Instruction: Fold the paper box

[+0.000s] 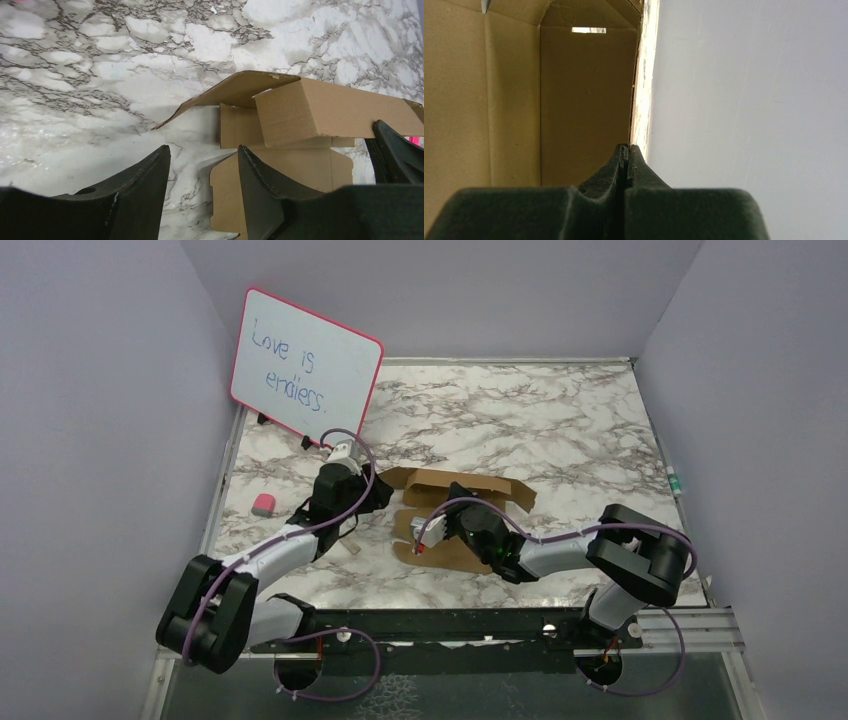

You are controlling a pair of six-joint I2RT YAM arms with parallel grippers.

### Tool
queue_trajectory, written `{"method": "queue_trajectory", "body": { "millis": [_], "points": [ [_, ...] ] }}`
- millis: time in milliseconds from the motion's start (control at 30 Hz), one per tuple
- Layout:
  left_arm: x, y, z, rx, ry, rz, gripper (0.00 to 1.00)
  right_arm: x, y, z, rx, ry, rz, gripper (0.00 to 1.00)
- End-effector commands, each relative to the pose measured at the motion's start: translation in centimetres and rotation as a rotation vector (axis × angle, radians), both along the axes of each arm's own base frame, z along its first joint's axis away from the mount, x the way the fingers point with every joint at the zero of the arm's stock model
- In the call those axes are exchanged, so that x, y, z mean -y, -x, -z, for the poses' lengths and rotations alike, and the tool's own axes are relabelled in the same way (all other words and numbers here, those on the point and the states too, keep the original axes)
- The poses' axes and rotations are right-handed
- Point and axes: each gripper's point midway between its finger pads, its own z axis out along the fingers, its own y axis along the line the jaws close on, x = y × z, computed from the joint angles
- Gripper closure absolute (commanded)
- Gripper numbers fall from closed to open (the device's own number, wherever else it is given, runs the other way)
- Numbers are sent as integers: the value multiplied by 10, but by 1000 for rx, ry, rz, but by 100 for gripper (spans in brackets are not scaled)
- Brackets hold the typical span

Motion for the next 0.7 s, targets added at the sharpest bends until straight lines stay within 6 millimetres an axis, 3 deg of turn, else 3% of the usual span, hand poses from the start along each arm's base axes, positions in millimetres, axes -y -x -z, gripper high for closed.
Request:
{"method": "queue_trajectory", "body": {
  "millis": [0,200,333,533,667],
  "points": [
    [-24,-2,-27,105,-62,-83,45,0,1,4,2,-18,11,99],
    [-44,-5,-44,192,-121,-153,42,2,2,7,-11,-5,15,99],
    [-44,-8,-39,182,-165,-134,39,2,5,6,-32,-19,7,99],
    [-10,10,-41,167,3,-3,40,3,4,8,-39,-11,14,99],
    [12,17,-32,122,42,45,41,4,5,10,-48,-7,16,99]
  ]
}}
